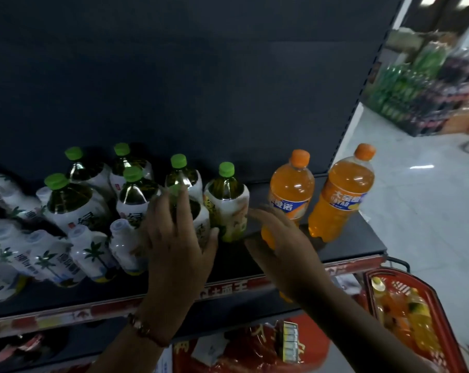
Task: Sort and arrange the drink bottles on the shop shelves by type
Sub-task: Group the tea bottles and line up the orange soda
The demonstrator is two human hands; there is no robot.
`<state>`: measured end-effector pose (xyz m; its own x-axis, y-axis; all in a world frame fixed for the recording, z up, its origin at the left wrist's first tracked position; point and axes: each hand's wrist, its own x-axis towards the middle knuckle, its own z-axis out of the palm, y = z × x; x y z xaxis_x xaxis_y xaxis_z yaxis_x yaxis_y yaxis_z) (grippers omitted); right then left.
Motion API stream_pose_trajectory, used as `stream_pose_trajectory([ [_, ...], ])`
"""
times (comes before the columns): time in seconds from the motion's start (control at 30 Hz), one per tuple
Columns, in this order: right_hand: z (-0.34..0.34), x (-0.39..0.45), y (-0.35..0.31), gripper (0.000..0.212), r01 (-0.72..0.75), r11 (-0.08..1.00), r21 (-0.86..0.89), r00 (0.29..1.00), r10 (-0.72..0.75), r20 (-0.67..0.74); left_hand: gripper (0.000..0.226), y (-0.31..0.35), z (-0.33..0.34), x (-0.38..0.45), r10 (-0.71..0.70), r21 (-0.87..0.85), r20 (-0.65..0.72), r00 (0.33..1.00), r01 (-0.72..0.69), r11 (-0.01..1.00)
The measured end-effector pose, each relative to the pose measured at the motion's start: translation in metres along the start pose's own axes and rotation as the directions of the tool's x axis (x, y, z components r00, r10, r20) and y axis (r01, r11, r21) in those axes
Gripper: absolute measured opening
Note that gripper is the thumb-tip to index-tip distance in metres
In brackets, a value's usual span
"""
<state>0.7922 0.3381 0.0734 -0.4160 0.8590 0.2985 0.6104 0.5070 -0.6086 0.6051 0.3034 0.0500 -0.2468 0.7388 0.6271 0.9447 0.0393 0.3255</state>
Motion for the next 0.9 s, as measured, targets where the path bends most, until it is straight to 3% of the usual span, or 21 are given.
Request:
stream_pose_trajectory([
  [0.07, -0.025, -0.009, 0.006, 0.048, 0.045, 0.987, -0.153, 0.996, -0.056, -0.065, 0.087, 0.026, -0.01, 0.011, 0.096, -0.133, 0.045, 0.994, -0.089, 0.987],
  [0.13, -0.05, -0.012, 0.018, 0.048, 0.051, 0.972, -0.229, 0.985, -0.087, -0.148, 0.093, 0.056, -0.008, 0.019, 0.141, -0.282, 0.174, 0.975, -0.088, 0.955],
  [0.23, -0.08, -0.005, 0.048, 0.053, -0.029, 0.963, -0.266, 0.951, -0.056, -0.305, 0.108, 0.092, 0.017, 0.034, 0.15, -0.47, 0.367, 0.918, 0.045, 0.881],
  [0.37, -0.101, 0.011, 0.097, 0.099, -0.24, 0.963, -0.124, 0.886, 0.164, -0.434, 0.126, 0.106, 0.075, 0.05, 0.054, -0.605, 0.552, 0.832, 0.355, 0.713],
  [0.43, -0.1, 0.02, 0.124, 0.117, -0.28, 0.956, 0.09, 0.883, 0.293, -0.366, 0.127, 0.104, 0.101, 0.049, 0.018, -0.648, 0.604, 0.797, 0.477, 0.594],
  [0.53, -0.086, 0.035, 0.158, 0.122, -0.279, 0.818, 0.503, 0.89, 0.417, -0.184, 0.111, 0.101, 0.126, 0.039, -0.047, -0.677, 0.61, 0.791, 0.551, 0.487],
  [0.67, -0.059, 0.033, 0.191, 0.09, -0.282, 0.816, 0.504, 0.904, 0.402, -0.144, 0.099, 0.109, 0.127, 0.033, -0.115, -0.684, 0.577, 0.808, 0.556, 0.472],
  [0.77, -0.05, 0.021, 0.193, 0.087, -0.271, 0.823, 0.499, 0.904, 0.396, -0.163, 0.09, 0.109, 0.117, 0.027, -0.073, -0.689, 0.577, 0.813, 0.533, 0.491],
  [0.9, -0.049, -0.011, 0.17, 0.084, -0.259, 0.78, 0.57, 0.933, 0.356, -0.063, 0.074, 0.102, 0.092, -0.002, -0.019, -0.689, 0.61, 0.792, 0.543, 0.48],
])
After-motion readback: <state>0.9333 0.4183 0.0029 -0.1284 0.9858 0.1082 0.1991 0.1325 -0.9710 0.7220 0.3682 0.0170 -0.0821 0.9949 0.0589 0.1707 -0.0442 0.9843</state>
